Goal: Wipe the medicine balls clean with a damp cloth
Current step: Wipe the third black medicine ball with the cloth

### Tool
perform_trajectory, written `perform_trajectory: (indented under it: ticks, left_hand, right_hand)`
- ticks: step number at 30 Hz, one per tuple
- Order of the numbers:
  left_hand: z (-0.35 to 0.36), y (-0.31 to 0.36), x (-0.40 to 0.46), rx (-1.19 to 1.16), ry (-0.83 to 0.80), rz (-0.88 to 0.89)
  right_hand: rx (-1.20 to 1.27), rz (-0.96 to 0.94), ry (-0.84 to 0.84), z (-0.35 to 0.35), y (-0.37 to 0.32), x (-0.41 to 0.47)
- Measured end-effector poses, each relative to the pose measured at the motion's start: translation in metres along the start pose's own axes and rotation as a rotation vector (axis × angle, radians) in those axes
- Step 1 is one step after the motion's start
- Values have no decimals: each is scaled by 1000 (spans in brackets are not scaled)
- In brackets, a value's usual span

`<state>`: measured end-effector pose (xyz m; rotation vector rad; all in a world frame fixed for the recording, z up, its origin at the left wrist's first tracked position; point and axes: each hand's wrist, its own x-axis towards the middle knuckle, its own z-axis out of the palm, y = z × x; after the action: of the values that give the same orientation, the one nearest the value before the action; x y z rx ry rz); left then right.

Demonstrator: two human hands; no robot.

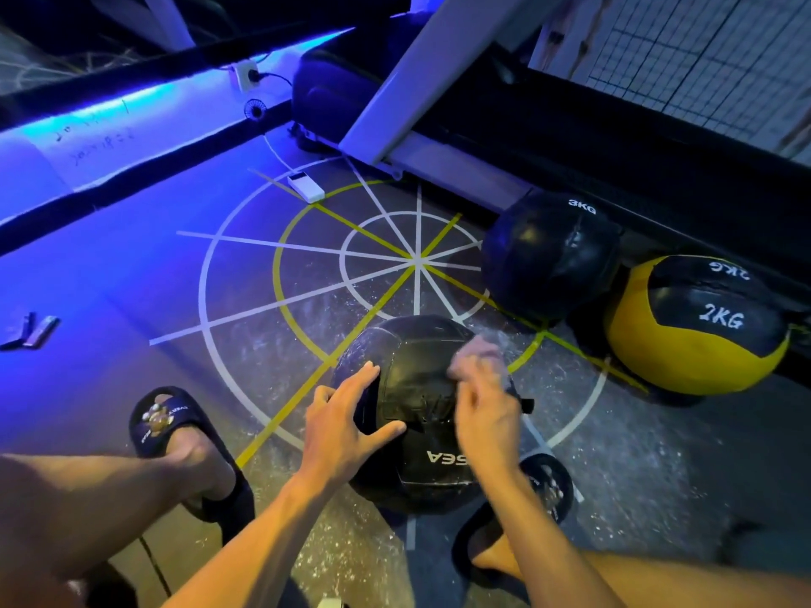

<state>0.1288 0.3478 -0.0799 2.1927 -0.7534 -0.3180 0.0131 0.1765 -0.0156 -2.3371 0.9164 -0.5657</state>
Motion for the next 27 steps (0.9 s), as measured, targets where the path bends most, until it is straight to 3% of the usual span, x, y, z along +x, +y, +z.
perform_trajectory:
  ticks: [3,4,5,7,8,9,12,13,14,16,17,18,21,22,25,27]
  left_hand:
    - [3,-7,1,-6,15,37]
    - [3,-8,0,-1,10,40]
    - [3,-8,-1,-3,8,40]
    - [4,-5,-3,-8,23,34]
    - [5,-3,-3,-8,30,37]
    - [7,-2,-4,-9,37,46]
    - [9,-3,-5,-12,41,68]
    - [8,-3,-4,-14,42,63]
    - [8,-3,-3,-14,41,59]
    - [8,-6,-3,-16,51,51]
    - [8,-6,-3,-23,56,47]
    - [8,-5,-3,-25,52,50]
    - [5,-4,-4,-10,31,65]
    - [4,-3,-4,-16,30,62]
    - [4,-5,-5,-30,32,34]
    - [0,-10,-7,-32,17,26]
  right_hand:
    - [-143,-622,-278,19,-10,-22]
    - [-127,-637,-302,14,-3,-14]
    - [-107,-515,-265,5,2,-2]
    - [-95,-88,-108,-11,10,19]
    - [-128,-14,-86,-9,8,26]
    - [-156,-83,-121,-6,0,27]
    - [-224,-578,-547,13,-28,14]
    - [-220,-629,-558,13,-28,23]
    - [-232,-601,-458,11,-24,38]
    - [-247,-324,-226,7,-13,62]
    - [-295,-270,-187,10,-15,65]
    - [-357,-343,-229,14,-20,64]
    - [-319,-662,-603,16,-35,53]
    - [-278,-646,-551,12,-31,62]
    - [-356,-270,-295,10,-14,74]
    - [-393,-350,-395,15,-12,50]
